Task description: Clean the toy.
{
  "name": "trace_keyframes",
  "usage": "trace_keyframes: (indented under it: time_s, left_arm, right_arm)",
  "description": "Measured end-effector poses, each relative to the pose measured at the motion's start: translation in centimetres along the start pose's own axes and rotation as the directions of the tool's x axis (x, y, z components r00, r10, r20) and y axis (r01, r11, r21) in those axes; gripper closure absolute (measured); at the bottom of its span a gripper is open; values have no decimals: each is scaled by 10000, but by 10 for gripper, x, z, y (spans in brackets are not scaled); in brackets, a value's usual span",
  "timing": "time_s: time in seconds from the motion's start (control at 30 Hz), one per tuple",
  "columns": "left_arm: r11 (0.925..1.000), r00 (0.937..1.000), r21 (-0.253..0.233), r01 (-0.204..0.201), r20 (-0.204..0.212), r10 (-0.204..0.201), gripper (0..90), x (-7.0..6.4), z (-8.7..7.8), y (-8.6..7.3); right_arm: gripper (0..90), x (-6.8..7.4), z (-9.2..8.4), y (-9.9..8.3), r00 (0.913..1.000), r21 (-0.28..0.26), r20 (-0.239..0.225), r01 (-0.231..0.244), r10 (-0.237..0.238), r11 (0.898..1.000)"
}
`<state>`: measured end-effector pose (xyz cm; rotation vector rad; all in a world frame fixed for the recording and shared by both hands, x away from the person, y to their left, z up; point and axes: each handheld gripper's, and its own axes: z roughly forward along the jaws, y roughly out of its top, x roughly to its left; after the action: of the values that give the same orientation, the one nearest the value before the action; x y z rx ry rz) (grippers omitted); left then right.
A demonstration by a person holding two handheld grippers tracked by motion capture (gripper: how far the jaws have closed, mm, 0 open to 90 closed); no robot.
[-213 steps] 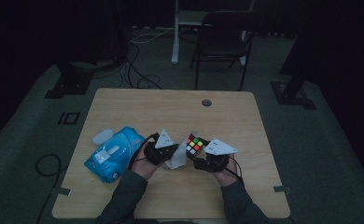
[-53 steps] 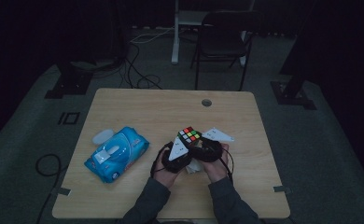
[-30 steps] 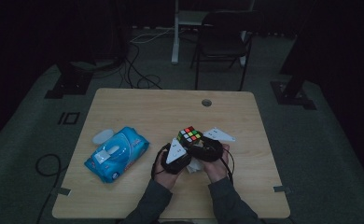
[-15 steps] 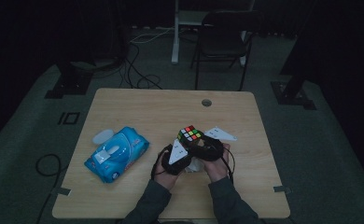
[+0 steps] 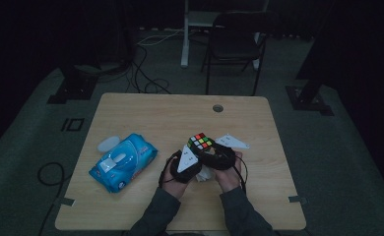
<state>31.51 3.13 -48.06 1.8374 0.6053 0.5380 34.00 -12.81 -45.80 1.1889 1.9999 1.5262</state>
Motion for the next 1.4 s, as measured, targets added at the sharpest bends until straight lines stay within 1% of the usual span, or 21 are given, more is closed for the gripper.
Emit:
trace_keyframes:
  time_s: [0.17, 0.27, 0.43, 0.5, 0.57, 0.6, 0.67, 0.8, 0.9, 0.97, 1.03, 1.07, 1.1, 1.13, 1.27, 1.33, 1.4]
  left_arm:
    - [9993, 9999, 361, -131, -21, 132, 878, 0, 4, -6]
    - [9986, 9999, 508, -116, 10, 116, 879, 0, 5, -10]
    - [9979, 9998, 634, -126, 129, 118, 879, 0, 6, -13]
    - [9974, 9999, 710, -125, 116, 117, 879, 1, 7, -15]
    - [9970, 10000, 773, -96, 17, 95, 879, 1, 8, -17]
    - [9968, 10000, 794, 15, 50, -19, 879, 4, 7, -20]
    - [9965, 10000, 835, -20, 22, 18, 879, 4, 7, -21]
    - [9964, 9999, 834, -134, -26, 136, 879, 4, 8, -23]
    - [9961, 9999, 876, -96, -119, 107, 879, 5, 8, -25]
    - [9964, 9998, 847, 76, -192, -60, 879, 9, 7, -28]
    - [9969, 9994, 771, 143, -312, -120, 879, 14, 5, -29]
    - [9969, 9991, 773, 120, -421, -88, 879, 16, 4, -28]
    - [9969, 9991, 773, 120, -421, -88, 879, 16, 4, -28]
    - [9969, 9985, 787, 46, -544, -3, 879, 18, 4, -28]
    - [9970, 9980, 772, -10, -624, 58, 879, 22, 3, -29]
    - [9974, 9976, 726, 31, -689, 19, 880, 26, 3, -30]
    - [9974, 9973, 725, 50, -738, 4, 880, 28, 3, -30]
  right_arm:
    - [341, 0, -2, 2, 10000, -63, -30, -13, 13, 10000]
    - [342, 0, -4, 4, 10000, -102, -32, -25, 25, 9999]
    - [341, -1, -5, 5, 10000, -126, -60, -35, 34, 9999]
    - [341, -1, -5, 5, 10000, -118, -52, -28, 27, 9999]
    - [342, -1, -6, 5, 10000, -132, -61, -39, 38, 9999]
    - [341, -1, -6, 5, 10000, -123, -71, -44, 43, 9999]
    - [341, -1, -7, 5, 10000, -149, -98, 11, -12, 9999]
    - [342, -1, -7, 5, 9999, -73, -129, 18, -19, 10000]
    - [341, 0, -7, 5, 9999, -40, -168, 29, -29, 10000]
    - [342, 0, -8, 5, 9998, -26, -201, 52, -53, 10000]
    - [341, 0, -8, 5, 9995, 40, -285, 104, -103, 9999]
    - [341, 0, -8, 5, 9990, 137, -428, 92, -86, 9999]
    - [341, 0, -8, 5, 9990, 137, -428, 92, -86, 9999]
    - [342, -1, -7, 5, 9989, 174, -470, 14, -5, 9998]
    - [341, -1, -7, 5, 9983, 242, -579, -5, 19, 9997]
    - [342, -1, -7, 4, 9971, 298, -745, -108, 130, 9995]
    - [341, -2, -7, 4, 9968, 296, -787, -126, 149, 9995]
